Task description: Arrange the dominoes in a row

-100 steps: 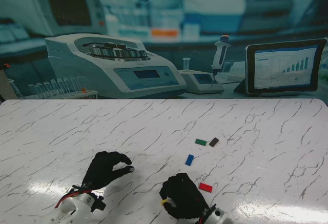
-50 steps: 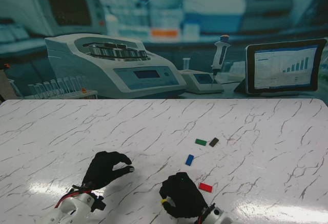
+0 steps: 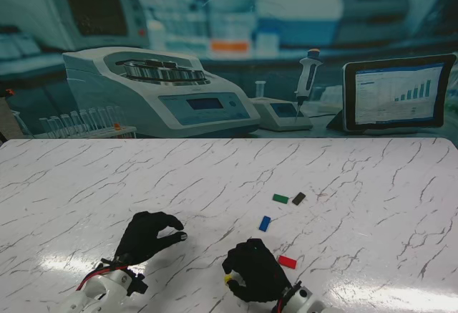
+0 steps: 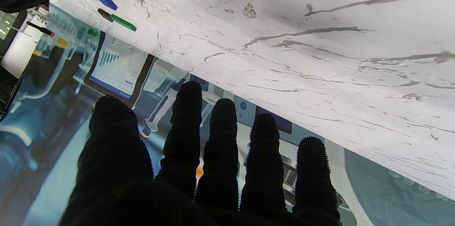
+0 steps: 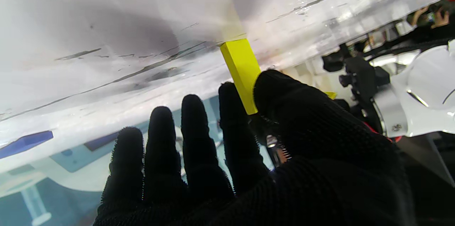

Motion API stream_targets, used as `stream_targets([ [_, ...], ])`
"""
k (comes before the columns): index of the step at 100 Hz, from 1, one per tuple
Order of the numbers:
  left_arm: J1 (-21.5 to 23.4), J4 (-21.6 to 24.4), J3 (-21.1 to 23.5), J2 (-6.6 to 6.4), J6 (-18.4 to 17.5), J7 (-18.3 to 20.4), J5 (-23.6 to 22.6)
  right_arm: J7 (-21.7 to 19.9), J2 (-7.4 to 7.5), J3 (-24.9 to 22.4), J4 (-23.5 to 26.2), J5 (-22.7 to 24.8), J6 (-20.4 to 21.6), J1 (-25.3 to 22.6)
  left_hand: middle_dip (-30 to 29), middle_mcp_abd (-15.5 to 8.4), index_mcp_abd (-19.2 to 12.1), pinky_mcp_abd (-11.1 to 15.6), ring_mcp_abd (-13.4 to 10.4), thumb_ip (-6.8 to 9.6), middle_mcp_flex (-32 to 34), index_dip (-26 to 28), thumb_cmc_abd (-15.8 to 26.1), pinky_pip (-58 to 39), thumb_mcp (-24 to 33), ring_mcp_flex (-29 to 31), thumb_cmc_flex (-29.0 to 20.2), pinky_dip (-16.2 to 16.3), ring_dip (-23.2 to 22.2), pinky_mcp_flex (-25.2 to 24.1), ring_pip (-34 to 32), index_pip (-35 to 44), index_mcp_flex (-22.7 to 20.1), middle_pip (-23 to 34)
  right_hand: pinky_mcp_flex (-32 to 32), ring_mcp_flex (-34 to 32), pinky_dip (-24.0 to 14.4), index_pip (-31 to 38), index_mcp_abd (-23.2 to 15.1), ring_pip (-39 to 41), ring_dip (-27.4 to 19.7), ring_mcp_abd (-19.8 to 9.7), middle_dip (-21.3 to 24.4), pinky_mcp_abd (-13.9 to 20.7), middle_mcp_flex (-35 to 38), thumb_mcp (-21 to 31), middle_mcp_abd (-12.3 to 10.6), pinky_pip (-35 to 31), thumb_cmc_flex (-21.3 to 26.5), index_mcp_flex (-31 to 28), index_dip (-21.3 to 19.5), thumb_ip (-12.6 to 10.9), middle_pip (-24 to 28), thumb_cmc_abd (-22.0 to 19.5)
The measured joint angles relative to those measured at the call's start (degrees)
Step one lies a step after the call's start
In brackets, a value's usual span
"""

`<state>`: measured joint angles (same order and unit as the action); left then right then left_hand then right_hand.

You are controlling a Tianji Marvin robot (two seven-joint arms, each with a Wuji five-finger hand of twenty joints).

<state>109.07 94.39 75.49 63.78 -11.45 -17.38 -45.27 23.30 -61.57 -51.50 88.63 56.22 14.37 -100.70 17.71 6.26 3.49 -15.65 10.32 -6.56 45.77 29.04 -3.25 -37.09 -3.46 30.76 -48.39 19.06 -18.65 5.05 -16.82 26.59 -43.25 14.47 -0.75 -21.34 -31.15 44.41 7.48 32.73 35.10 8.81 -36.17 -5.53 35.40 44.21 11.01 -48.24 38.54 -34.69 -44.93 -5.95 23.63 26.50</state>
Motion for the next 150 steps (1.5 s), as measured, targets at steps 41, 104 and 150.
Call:
stream_targets([
  [41, 0.0, -0.1, 0.0, 0.00, 0.0, -0.1, 0.0, -1.0, 0.13, -1.2, 1.1, 0.5, 1.0, -0.9, 0.0, 0.0, 0.0, 0.0, 0.0, 0.00, 0.0, 0.0, 0.0, 0.0, 0.0, 0.0, 0.0, 0.0, 0.0, 0.0, 0.0, 0.0, 0.0, 0.0, 0.0, 0.1, -1.1, -10.7, 0.0, -1.2, 0.0, 0.2, 1.3, 0.0, 0.0, -3.2, 0.6, 2.1, -2.7, -0.4, -1.3, 0.0, -3.1, -4.0],
  [104, 0.4, -0.1, 0.4, 0.17, 0.1, -1.5, -0.1, -7.1, 0.71, -13.3, 9.8, 5.3, 3.4, -8.3, 0.0, 0.0, 0.0, -0.5, 0.0, 0.00, 0.0, 0.0, 0.0, 0.0, 0.0, 0.0, 0.0, 0.0, 0.0, 0.0, 0.0, 0.0, 0.0, 0.0, -1.4, 0.8, -2.0, -26.5, 2.1, -5.8, -2.9, 0.5, 7.0, 0.0, 0.0, -10.3, 1.8, 7.8, -5.6, 0.6, 0.0, -1.1, -10.3, -8.2],
  [150, 0.3, -0.1, 0.3, 0.15, 0.1, -1.3, -0.3, -12.0, 1.09, -23.7, 13.1, 7.7, -0.2, -13.3, 0.0, 0.0, 0.0, -0.5, 0.0, 0.00, 0.0, 0.0, 0.0, 0.0, 0.0, 0.0, 0.0, 0.0, 0.0, 0.0, 0.0, -0.1, 0.0, 0.0, -5.0, 0.7, -3.7, -27.8, 3.4, -6.6, -4.3, 0.5, 8.1, 0.0, 0.1, -11.3, 1.3, 9.1, -5.6, 0.6, 2.9, 0.0, -10.4, -7.5],
])
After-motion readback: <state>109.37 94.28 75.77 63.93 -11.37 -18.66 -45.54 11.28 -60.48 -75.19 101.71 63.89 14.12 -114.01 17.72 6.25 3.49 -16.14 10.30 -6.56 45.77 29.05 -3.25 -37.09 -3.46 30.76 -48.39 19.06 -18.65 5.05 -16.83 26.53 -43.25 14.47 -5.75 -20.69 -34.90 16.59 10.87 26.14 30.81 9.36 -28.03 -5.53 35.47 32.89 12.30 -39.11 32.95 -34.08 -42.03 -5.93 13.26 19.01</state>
